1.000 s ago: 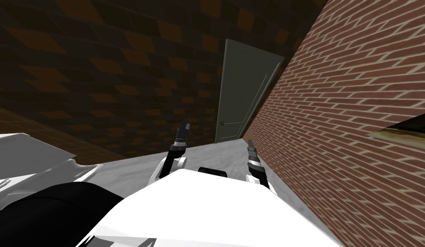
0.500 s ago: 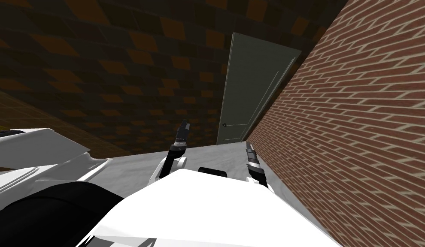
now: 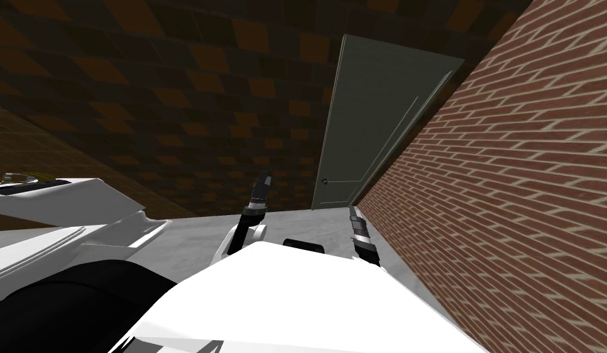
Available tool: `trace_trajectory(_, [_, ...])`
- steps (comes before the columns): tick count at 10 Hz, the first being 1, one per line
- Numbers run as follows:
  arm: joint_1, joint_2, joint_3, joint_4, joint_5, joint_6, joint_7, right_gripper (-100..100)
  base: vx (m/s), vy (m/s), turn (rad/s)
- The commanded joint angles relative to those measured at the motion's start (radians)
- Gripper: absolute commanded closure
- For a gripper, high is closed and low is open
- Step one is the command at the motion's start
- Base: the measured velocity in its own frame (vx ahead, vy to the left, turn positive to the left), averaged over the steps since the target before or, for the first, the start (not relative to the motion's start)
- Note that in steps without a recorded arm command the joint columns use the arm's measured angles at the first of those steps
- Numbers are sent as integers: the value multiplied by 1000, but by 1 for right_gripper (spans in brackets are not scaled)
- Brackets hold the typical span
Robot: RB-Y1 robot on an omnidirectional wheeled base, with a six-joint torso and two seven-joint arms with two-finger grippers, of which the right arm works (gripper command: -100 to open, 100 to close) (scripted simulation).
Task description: Pull the door open
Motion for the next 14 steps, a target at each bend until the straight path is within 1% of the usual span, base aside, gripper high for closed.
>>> trace_trajectory(1, [1, 2, -1, 22, 5, -7, 40, -100, 115, -10, 113])
trace_trajectory(5, [4, 5, -6, 81, 15, -25, 130, -100, 101, -18, 124])
trace_trajectory(14, [8, 22, -15, 207, 38, -65, 324, -100, 98, -28, 114])
